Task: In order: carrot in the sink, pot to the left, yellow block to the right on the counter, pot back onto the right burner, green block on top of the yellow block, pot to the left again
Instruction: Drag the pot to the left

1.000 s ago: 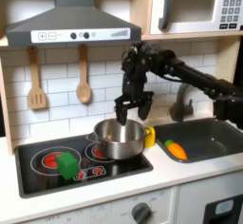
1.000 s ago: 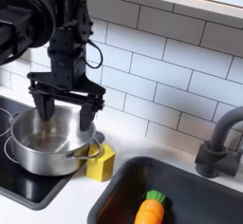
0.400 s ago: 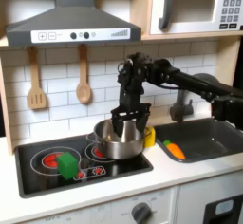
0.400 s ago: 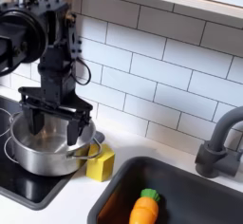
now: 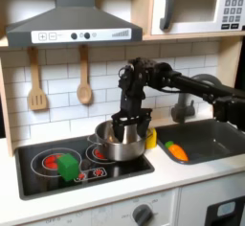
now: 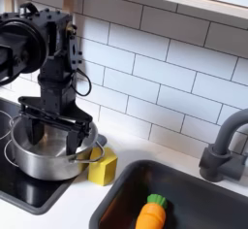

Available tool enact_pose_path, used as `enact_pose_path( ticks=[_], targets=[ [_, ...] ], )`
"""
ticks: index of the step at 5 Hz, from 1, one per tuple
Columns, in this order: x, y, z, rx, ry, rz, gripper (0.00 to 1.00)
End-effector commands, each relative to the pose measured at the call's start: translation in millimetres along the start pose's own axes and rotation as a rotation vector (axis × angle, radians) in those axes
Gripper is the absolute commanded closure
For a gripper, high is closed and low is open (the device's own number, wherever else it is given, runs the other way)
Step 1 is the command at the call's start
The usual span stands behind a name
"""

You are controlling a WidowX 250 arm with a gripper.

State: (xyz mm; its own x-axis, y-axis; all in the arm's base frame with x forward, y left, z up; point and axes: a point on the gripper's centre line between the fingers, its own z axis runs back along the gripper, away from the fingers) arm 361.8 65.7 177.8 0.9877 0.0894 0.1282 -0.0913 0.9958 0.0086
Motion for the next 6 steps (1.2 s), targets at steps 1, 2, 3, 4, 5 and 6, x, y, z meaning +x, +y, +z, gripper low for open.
enact_pose_path(
  ticks=[1,2,3,4,5,6],
  targets=[
    [9,18.0,-13.9,0.004,0.029,0.052,0.0],
    [15,31.7,-22.4,0.02,0.039,0.085,0.0],
    [20,37.2,-30.7,0.024,0.055,0.088,0.0],
    [21,35.5,-32.4,0.028,0.063,0.064,0.0],
    [21,39.1,-31.8,0.029,0.064,0.065,0.0],
    [27,43.7,-27.5,0.034,0.053,0.076,0.0]
  ],
)
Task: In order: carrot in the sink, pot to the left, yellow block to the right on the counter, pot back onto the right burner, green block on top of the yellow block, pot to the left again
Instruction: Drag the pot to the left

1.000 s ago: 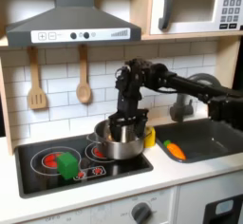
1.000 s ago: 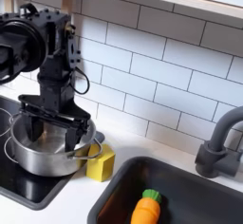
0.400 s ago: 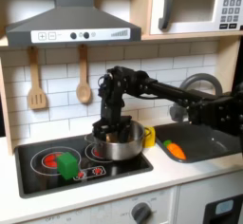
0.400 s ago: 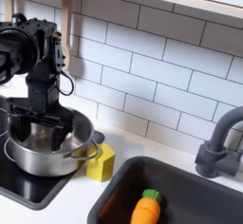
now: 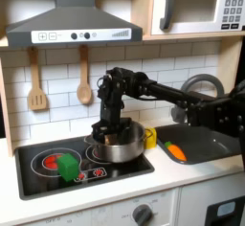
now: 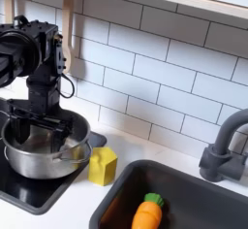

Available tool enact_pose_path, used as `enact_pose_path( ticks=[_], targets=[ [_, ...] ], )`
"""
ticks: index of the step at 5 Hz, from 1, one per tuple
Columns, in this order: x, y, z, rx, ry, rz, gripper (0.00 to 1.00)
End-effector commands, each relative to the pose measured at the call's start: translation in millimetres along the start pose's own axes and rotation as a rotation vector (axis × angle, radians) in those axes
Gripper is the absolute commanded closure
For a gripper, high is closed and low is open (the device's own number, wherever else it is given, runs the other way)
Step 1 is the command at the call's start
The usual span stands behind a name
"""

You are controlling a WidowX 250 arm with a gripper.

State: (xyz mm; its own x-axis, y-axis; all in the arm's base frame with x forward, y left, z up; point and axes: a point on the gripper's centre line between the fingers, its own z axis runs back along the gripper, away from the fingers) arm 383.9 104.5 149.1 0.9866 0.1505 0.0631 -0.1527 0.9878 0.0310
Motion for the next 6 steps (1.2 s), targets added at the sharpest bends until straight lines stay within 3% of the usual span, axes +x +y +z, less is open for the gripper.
enact_pose_path(
  ticks=[1,3,6],
  targets=[
    [13,13.3,8.1,0.006,-0.023,0.044,0.0],
    [22,20.0,15.8,0.02,-0.05,0.067,0.0],
    [33,48.4,12.5,0.057,-0.048,0.146,0.0]
  ],
)
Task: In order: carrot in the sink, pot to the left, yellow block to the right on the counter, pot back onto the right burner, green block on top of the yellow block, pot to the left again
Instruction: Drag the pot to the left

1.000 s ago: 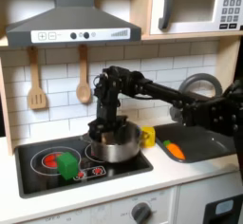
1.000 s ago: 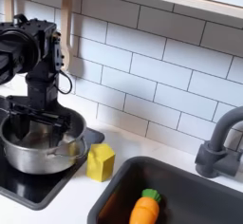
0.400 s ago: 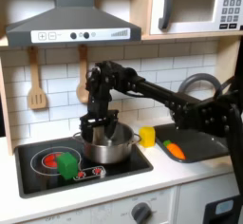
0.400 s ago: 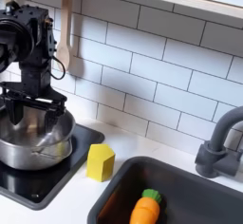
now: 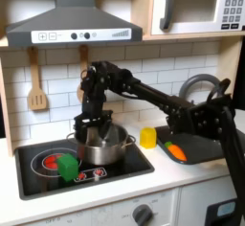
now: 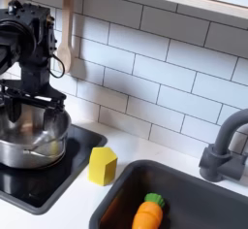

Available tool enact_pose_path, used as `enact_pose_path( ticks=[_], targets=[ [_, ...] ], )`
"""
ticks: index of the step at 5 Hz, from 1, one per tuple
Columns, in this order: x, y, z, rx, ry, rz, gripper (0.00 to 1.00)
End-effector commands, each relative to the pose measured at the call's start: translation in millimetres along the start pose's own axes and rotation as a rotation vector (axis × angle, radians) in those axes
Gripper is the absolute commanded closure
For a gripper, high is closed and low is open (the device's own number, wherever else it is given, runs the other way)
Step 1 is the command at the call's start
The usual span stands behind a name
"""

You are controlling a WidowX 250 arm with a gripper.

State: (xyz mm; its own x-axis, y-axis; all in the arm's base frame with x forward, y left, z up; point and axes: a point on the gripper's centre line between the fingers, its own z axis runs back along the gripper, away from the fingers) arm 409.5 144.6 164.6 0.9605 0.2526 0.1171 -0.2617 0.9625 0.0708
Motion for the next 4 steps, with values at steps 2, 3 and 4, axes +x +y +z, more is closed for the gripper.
enact_pose_path(
  ticks=[2,3,4],
  targets=[
    [-2,37.2,0.7,0.016,0.008,0.125,0.0],
    [-3,40.7,1.7,0.024,0.007,0.134,0.0],
    [-6,36.8,2.7,0.016,0.005,0.129,0.0]
  ],
)
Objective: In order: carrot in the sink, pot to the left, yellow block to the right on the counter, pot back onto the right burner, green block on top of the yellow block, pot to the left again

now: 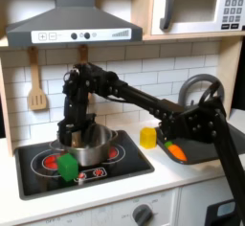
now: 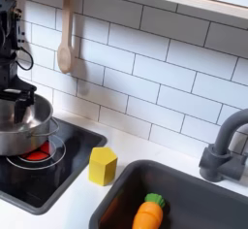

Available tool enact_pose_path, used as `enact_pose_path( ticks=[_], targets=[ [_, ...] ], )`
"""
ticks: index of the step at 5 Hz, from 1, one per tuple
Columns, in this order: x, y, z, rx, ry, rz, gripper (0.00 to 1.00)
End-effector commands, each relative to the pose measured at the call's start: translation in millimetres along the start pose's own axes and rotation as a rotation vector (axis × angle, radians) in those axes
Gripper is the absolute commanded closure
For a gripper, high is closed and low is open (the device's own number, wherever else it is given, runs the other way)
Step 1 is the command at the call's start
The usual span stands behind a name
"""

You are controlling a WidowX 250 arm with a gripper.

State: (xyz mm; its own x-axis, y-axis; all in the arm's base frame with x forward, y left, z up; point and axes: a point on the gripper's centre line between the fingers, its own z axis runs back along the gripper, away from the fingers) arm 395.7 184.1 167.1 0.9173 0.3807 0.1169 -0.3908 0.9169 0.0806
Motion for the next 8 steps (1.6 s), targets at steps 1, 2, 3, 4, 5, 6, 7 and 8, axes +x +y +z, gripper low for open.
enact_pose_path(
  ticks=[1,2,3,4,5,6,7,8],
  targets=[
    [-9,-15.5,4.3,-0.031,-0.002,-0.034,0.0],
    [-17,-23.3,12.5,-0.052,-0.019,-0.05,0.0],
    [-25,-41.0,22.7,-0.077,-0.032,-0.098,0.0],
    [-34,-53.0,33.6,-0.094,-0.057,-0.123,0.0],
    [-39,-62.4,45.3,-0.115,-0.077,-0.131,0.0],
    [-41,-75.8,57.0,-0.142,-0.102,-0.146,0.0],
    [-49,-86.1,61.6,-0.165,-0.109,-0.141,0.0],
    [-57,-100.0,64.1,-0.178,-0.114,-0.166,0.0]
  ],
)
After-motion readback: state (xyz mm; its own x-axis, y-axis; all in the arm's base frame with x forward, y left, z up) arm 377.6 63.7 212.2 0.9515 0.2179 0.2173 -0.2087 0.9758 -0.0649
